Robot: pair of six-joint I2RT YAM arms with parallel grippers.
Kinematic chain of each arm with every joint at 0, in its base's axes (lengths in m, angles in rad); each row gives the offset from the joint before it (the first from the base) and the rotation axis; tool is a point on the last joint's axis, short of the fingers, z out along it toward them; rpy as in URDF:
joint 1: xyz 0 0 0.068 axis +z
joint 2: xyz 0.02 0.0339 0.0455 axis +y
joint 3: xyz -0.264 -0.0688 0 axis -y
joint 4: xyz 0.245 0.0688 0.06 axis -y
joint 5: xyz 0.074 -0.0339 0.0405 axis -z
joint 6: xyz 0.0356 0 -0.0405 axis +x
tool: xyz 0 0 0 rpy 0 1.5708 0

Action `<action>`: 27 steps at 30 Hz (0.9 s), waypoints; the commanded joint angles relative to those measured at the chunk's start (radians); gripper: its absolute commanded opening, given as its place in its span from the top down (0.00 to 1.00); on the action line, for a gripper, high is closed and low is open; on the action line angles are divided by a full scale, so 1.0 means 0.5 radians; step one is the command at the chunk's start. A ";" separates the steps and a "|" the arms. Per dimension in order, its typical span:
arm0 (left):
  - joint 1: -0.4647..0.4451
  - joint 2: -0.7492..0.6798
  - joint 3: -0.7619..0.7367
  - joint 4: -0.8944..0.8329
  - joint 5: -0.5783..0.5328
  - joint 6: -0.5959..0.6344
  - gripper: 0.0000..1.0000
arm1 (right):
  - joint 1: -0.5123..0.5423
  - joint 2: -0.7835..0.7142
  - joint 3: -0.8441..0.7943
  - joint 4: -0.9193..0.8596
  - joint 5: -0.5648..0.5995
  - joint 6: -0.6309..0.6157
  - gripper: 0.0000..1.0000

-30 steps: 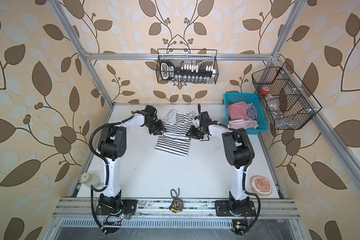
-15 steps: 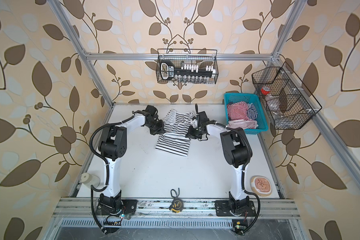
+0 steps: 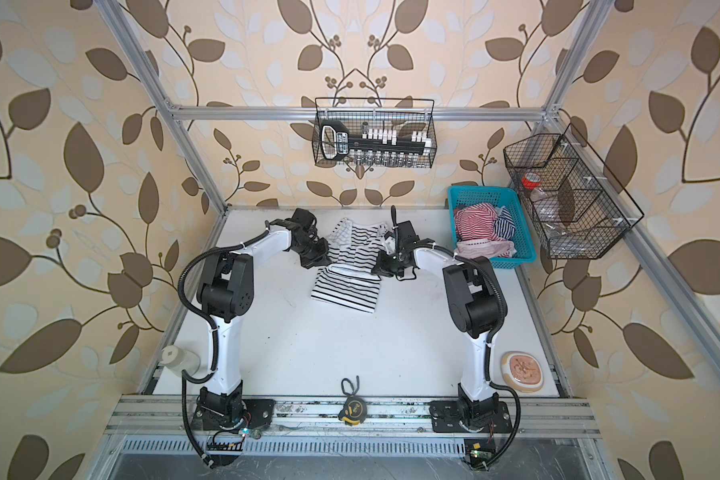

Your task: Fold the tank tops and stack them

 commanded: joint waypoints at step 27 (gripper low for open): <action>0.210 -0.118 0.018 0.053 -0.149 -0.102 0.41 | 0.152 -0.292 -0.204 -0.100 0.172 -0.043 0.61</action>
